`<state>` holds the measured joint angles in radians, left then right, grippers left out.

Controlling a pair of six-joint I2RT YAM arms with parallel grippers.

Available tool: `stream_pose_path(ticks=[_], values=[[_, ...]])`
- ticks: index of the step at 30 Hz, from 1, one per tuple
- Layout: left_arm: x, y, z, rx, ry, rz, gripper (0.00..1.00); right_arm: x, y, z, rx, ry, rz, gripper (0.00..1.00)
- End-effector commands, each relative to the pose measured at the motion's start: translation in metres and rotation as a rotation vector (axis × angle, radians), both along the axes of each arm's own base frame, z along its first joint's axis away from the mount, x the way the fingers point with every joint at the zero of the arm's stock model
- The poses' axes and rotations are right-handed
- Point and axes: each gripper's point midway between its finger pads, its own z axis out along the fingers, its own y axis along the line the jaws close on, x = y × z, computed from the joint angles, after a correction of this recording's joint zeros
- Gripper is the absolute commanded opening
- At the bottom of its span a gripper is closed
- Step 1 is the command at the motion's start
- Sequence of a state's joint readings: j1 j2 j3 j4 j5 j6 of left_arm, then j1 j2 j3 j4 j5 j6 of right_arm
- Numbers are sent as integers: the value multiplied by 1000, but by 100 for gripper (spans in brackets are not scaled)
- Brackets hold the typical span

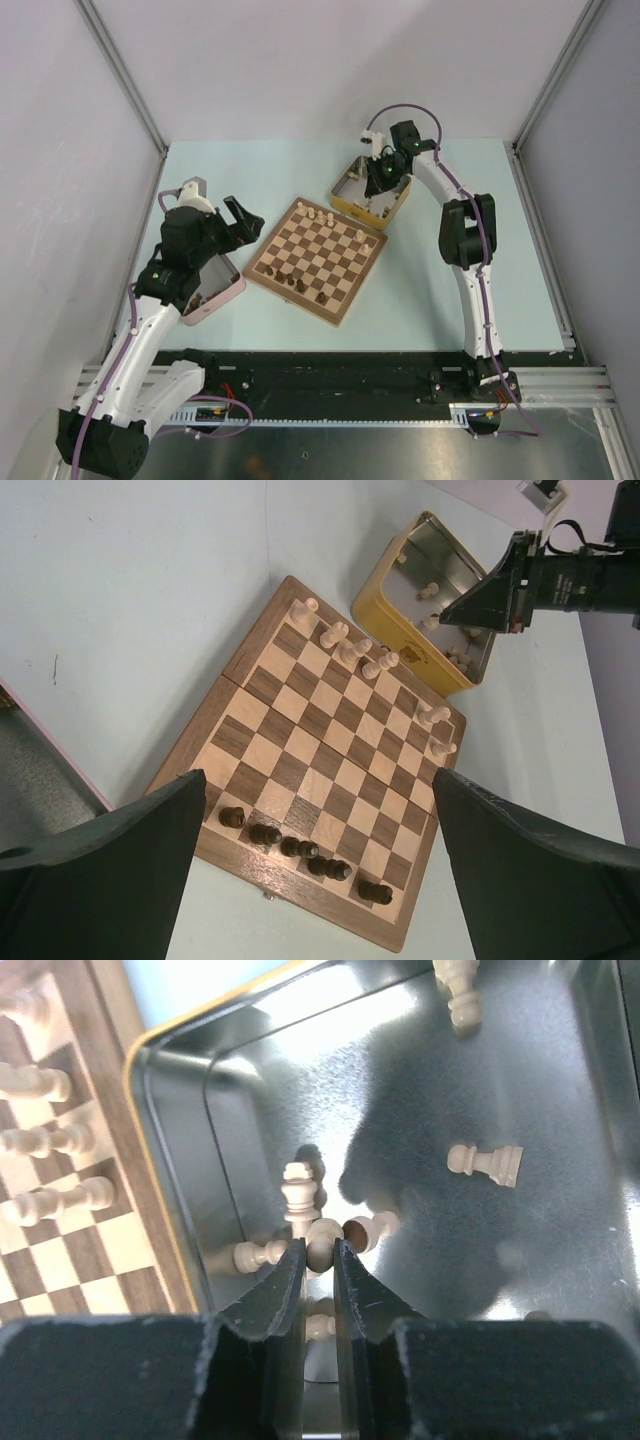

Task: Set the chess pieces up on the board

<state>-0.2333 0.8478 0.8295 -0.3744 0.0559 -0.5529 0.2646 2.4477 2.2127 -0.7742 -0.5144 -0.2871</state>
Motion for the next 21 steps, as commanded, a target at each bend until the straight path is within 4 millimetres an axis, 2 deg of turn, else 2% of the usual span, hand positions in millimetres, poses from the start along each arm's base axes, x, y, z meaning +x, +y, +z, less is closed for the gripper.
stream_pose_path(ticks=[1, 7, 10, 13, 16, 17, 18, 19, 20, 21], values=[[2, 0, 10, -31, -42, 11, 100, 7, 7, 83, 113, -125, 4, 7], [2, 0, 11, -32, -45, 9, 100, 2, 5, 102, 192, -104, -8, 7], [2, -1, 12, -34, -44, 8, 100, -7, 7, 115, 260, -83, 9, 7], [2, -1, 12, -35, -44, 6, 100, -15, 5, 115, 252, -71, 18, 7], [2, -1, 12, -35, -44, 5, 100, -27, 6, 116, 223, -82, 51, 7], [2, -1, 12, -36, -45, 5, 100, -33, 9, 124, 209, -106, 66, 7], [2, -1, 11, -37, -40, 4, 100, -41, 9, 116, 186, -103, 90, 7], [2, -1, 11, -37, -43, 5, 100, -46, 11, 116, 175, -111, 104, 7], [2, -1, 11, -37, -43, 4, 100, -53, 13, 124, 162, -138, 122, 7], [2, -1, 11, -36, -42, 5, 100, -65, 19, 115, 144, -128, 159, 7]])
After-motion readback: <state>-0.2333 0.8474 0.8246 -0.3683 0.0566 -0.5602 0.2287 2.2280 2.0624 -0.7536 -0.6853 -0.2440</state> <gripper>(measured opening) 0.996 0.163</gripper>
